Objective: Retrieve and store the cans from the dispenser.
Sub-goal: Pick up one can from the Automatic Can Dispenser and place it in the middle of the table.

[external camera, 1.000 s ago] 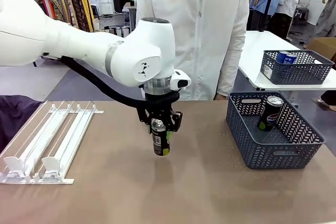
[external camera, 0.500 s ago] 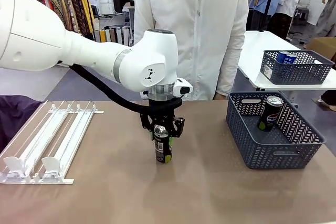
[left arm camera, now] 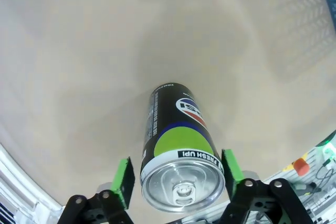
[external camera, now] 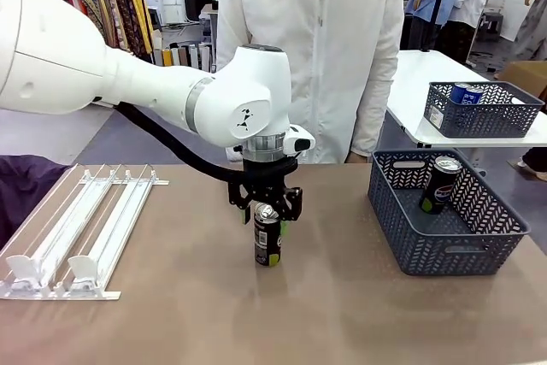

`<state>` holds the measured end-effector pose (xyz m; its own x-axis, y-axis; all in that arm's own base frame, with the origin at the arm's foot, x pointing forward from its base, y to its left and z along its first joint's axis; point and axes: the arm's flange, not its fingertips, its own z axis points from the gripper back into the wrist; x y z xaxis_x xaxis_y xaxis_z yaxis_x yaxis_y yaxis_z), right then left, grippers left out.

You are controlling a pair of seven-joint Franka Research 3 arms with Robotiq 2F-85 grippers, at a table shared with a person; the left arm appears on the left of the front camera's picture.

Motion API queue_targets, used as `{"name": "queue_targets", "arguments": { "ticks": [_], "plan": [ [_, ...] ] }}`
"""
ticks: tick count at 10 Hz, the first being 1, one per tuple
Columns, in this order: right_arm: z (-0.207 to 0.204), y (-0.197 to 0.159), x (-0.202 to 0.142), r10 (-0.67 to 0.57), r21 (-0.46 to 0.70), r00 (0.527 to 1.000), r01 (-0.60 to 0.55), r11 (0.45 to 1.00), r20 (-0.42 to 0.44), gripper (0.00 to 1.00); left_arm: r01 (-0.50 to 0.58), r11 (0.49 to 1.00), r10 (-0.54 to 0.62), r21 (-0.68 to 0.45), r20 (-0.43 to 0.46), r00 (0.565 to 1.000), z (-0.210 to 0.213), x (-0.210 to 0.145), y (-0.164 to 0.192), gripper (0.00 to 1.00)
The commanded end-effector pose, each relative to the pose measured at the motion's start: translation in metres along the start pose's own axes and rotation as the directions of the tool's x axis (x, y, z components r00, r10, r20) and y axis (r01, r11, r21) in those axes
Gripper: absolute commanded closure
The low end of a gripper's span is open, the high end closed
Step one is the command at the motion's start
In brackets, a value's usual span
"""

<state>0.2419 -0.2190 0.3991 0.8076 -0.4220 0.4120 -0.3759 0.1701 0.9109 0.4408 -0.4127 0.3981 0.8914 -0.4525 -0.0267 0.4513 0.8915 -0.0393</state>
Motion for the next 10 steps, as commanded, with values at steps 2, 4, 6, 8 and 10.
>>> {"name": "queue_targets", "arguments": {
  "ticks": [2,4,6,8,10],
  "plan": [
    [0.001,0.004,0.001,-0.002,0.004,1.0,0.002,1.0,-0.008,0.0,-0.028,0.998,0.032,-0.053,0.077,0.997,0.046,-0.033,0.018,0.0],
    [0.001,0.004,0.001,-0.002,0.004,1.0,0.002,1.0,-0.008,0.0,-0.055,0.991,0.07,-0.122,0.13,0.989,0.101,-0.095,0.06,0.0],
    [0.001,0.004,0.001,-0.002,0.004,1.0,0.002,1.0,-0.008,0.0,-0.048,0.913,0.119,-0.405,0.15,0.982,0.137,-0.171,0.141,0.0],
    [0.001,0.004,0.001,-0.002,0.004,1.0,0.002,1.0,-0.008,0.0,-0.192,0.777,0.391,-0.6,0.22,0.894,0.143,-0.245,0.241,0.0],
    [0.001,0.004,0.001,-0.002,0.004,1.0,0.002,1.0,-0.008,0.0,-0.063,0.558,0.461,-0.828,0.246,0.852,0.114,-0.321,0.34,0.0]
  ]
}}
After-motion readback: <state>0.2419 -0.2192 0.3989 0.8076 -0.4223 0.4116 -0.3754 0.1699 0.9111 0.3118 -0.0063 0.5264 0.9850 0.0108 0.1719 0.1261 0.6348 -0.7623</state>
